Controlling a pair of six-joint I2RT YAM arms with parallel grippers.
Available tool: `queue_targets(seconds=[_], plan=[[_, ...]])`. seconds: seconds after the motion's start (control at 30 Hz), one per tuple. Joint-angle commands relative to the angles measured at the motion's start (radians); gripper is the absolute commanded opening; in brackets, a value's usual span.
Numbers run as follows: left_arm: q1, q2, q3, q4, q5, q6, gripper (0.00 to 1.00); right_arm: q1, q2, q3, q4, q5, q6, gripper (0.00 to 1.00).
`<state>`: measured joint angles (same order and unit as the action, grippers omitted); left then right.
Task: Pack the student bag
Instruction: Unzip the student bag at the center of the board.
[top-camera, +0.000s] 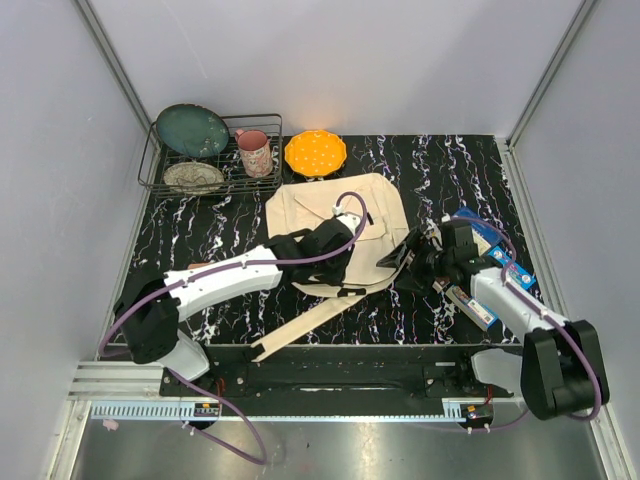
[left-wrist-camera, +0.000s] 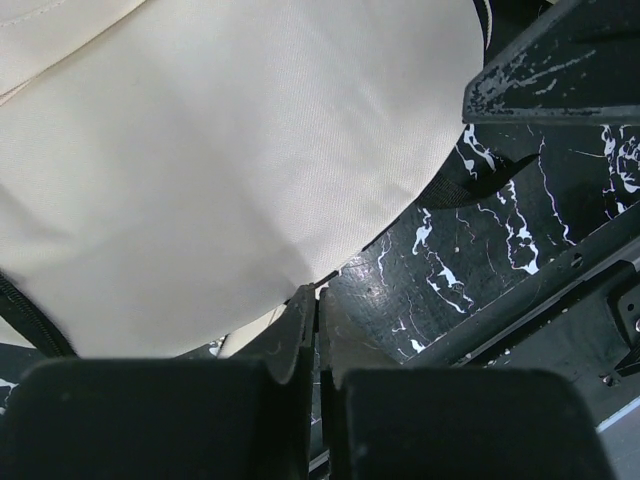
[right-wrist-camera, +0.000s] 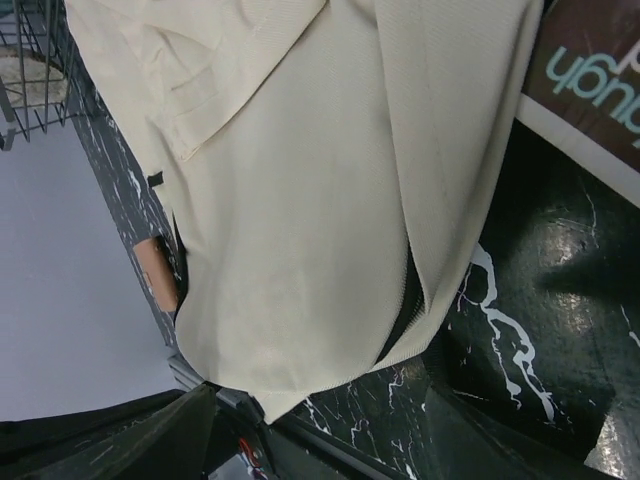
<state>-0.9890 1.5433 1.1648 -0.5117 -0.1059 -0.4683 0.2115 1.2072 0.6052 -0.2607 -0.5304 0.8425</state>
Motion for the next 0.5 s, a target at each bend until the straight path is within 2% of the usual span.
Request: queue_targets(seconds=[0.0, 0.23, 0.33, 0.37, 0.4, 0.43, 0.47], plan=[[0.001, -0.054, 0.007, 0.042, 0.023, 0.019, 0.0, 0.028, -0.069, -0.033, 0.084, 0.047, 0.122, 0.89], [0.001, -0.069, 0.032, 0.067, 0.054, 0.068, 0.0, 0.065, 0.087, -0.038, 0.291, 0.041, 0.202, 0.87], [0.001, -0.068, 0.033, 0.065, 0.046, 0.065, 0.0, 0.078, 0.167, -0.001, 0.328, 0.047, 0.205, 0.82], [0.001, -0.068, 0.032, 0.065, 0.048, 0.062, 0.0, 0.08, 0.179, 0.002, 0.343, 0.047, 0.204, 0.75], [0.001, -0.069, 0.029, 0.065, 0.051, 0.056, 0.0, 0.08, 0.195, 0.005, 0.351, 0.055, 0.202, 0.62], [0.001, -0.068, 0.027, 0.067, 0.054, 0.054, 0.0, 0.08, 0.199, 0.019, 0.344, 0.078, 0.192, 0.54], [0.001, -0.072, 0.024, 0.067, 0.054, 0.053, 0.0, 0.078, 0.204, 0.028, 0.337, 0.089, 0.178, 0.39]])
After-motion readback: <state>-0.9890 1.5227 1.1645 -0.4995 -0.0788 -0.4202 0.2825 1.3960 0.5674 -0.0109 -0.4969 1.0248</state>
